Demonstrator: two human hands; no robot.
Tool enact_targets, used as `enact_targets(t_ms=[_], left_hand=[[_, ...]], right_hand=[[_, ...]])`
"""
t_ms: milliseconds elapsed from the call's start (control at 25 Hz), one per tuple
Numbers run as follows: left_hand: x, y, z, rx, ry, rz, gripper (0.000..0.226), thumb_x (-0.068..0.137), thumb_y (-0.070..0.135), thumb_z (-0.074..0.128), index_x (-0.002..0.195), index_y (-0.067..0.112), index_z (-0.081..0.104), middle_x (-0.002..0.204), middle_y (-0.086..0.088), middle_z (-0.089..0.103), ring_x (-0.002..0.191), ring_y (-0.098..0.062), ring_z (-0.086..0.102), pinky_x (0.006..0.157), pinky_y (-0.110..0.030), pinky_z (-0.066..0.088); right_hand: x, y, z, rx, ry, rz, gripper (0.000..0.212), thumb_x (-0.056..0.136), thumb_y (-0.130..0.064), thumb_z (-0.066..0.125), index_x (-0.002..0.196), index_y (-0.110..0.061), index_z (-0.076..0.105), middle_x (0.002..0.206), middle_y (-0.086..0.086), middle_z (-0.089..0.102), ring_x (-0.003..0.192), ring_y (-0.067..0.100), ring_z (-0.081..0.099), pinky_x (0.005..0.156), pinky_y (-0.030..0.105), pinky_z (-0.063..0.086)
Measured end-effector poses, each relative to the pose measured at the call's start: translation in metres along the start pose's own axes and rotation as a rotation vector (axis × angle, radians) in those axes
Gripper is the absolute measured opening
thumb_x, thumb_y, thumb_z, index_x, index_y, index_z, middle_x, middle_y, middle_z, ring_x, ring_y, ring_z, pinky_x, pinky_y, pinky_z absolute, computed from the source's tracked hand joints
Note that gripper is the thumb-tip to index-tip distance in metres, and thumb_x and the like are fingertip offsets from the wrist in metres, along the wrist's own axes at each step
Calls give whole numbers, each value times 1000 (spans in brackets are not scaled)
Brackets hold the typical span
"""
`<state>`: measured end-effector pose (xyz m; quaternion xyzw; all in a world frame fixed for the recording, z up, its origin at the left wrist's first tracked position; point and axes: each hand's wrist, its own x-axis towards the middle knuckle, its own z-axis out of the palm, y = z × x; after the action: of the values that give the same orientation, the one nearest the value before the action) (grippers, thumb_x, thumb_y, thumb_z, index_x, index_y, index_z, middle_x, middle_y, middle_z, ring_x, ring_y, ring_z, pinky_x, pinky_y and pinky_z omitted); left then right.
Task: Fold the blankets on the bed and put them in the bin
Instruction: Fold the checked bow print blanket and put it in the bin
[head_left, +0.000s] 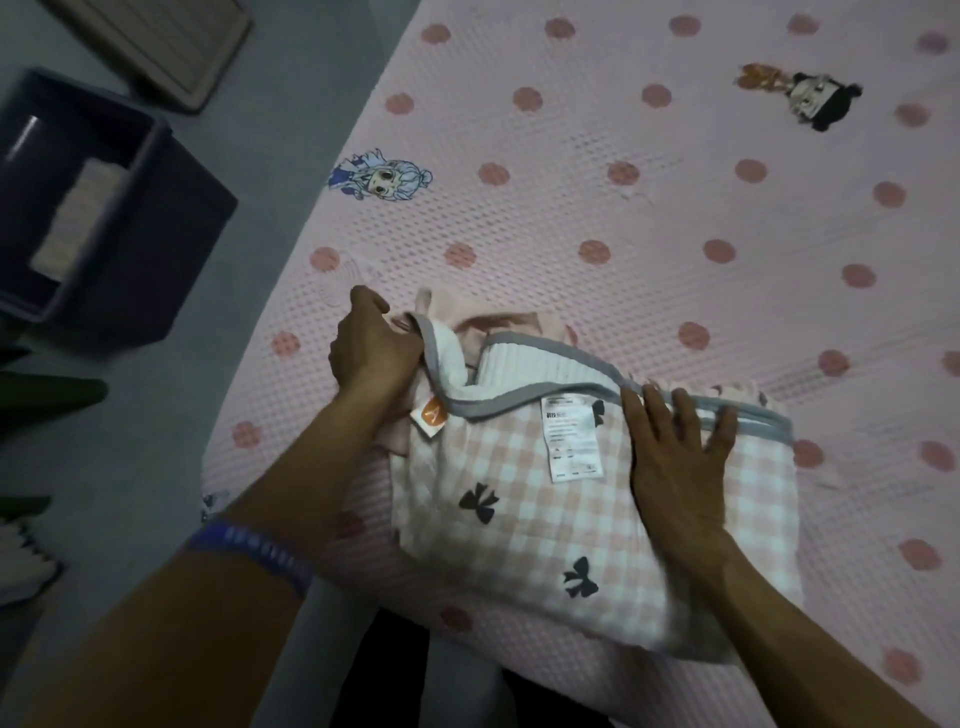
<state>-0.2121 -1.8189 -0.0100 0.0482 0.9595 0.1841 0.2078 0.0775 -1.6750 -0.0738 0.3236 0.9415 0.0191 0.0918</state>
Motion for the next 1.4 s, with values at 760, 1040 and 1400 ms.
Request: enact_targets(t_ms=[760, 1040, 1400], left_hand=[[-46, 9, 31, 98, 61, 260, 38, 93, 50, 52, 112, 18, 57, 115, -6, 64, 105, -28, 61, 93, -44, 43], [-120, -33, 60, 533, -171, 541, 78, 82, 85, 13, 147, 50, -13, 162, -11, -9, 147, -40, -5, 107, -73, -3], [-113, -38, 69, 433, -352, 190, 99, 59, 102, 12, 136, 57, -31, 159, -6, -25, 145, -47, -5, 105, -74, -9]], right_hand=[[12, -8, 4, -39, 53, -11, 53, 91, -10, 37, 144, -11, 41, 140, 17, 50, 133, 46, 40, 111, 72, 7], [10, -10, 3, -10, -43, 29, 55, 96, -20, 45, 150, -19, 32, 150, 11, 42, 142, 40, 31, 111, 71, 3], [-78, 57, -20, 253, -300, 458, 80, 86, -84, 16, 149, -48, -19, 161, 7, -25, 148, 44, 4, 110, 71, -7]])
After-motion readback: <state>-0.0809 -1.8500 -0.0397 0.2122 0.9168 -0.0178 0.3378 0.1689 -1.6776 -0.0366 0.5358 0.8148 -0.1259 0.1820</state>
